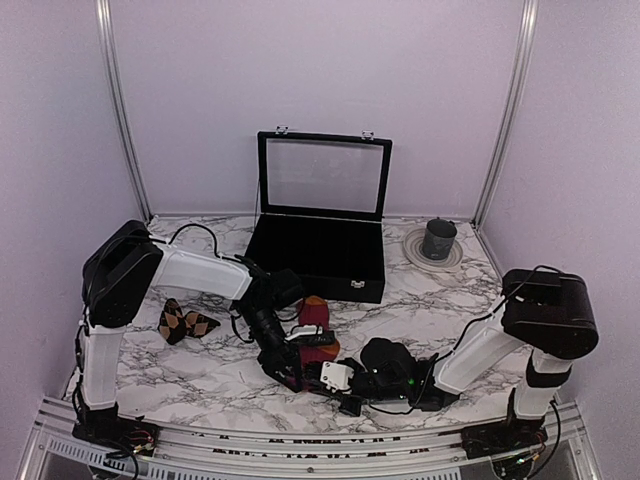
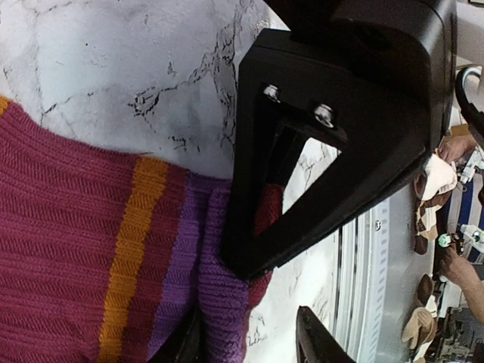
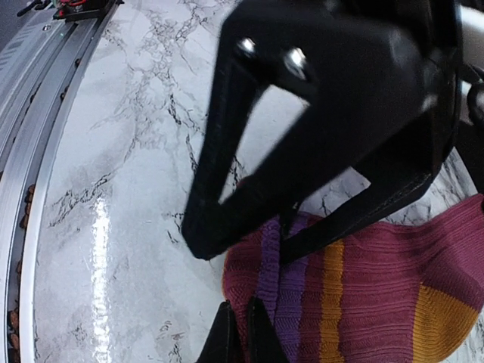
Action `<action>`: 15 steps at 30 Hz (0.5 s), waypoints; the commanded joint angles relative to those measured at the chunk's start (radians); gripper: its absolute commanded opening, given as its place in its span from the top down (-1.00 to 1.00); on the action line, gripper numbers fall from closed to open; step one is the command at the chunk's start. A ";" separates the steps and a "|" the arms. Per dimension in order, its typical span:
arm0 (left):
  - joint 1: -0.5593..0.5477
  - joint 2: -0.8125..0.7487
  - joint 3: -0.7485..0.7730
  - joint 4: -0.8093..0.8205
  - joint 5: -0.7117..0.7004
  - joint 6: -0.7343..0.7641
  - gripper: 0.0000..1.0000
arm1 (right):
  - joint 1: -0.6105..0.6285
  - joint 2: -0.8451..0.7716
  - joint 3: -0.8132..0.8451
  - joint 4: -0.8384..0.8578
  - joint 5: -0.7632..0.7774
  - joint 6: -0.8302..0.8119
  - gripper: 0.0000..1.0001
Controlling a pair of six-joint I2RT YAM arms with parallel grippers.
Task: Roll the socks
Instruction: Roll the sock at the center of the board.
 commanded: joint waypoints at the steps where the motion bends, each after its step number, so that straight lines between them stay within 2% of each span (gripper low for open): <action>1: 0.007 -0.095 -0.079 0.066 -0.096 0.018 -0.34 | -0.021 0.009 0.000 -0.065 -0.007 0.122 1.00; 3: 0.007 -0.182 -0.137 0.130 -0.117 0.024 -0.68 | -0.043 -0.005 -0.008 -0.085 -0.058 0.201 1.00; 9: 0.006 -0.365 -0.330 0.364 -0.176 0.048 -0.79 | -0.130 -0.029 -0.008 -0.150 -0.216 0.398 1.00; 11: 0.000 -0.404 -0.372 0.441 -0.187 0.057 -0.93 | -0.154 -0.022 0.009 -0.191 -0.262 0.446 1.00; 15: -0.020 -0.441 -0.413 0.511 -0.222 0.080 -0.93 | -0.217 0.020 0.041 -0.230 -0.395 0.575 1.00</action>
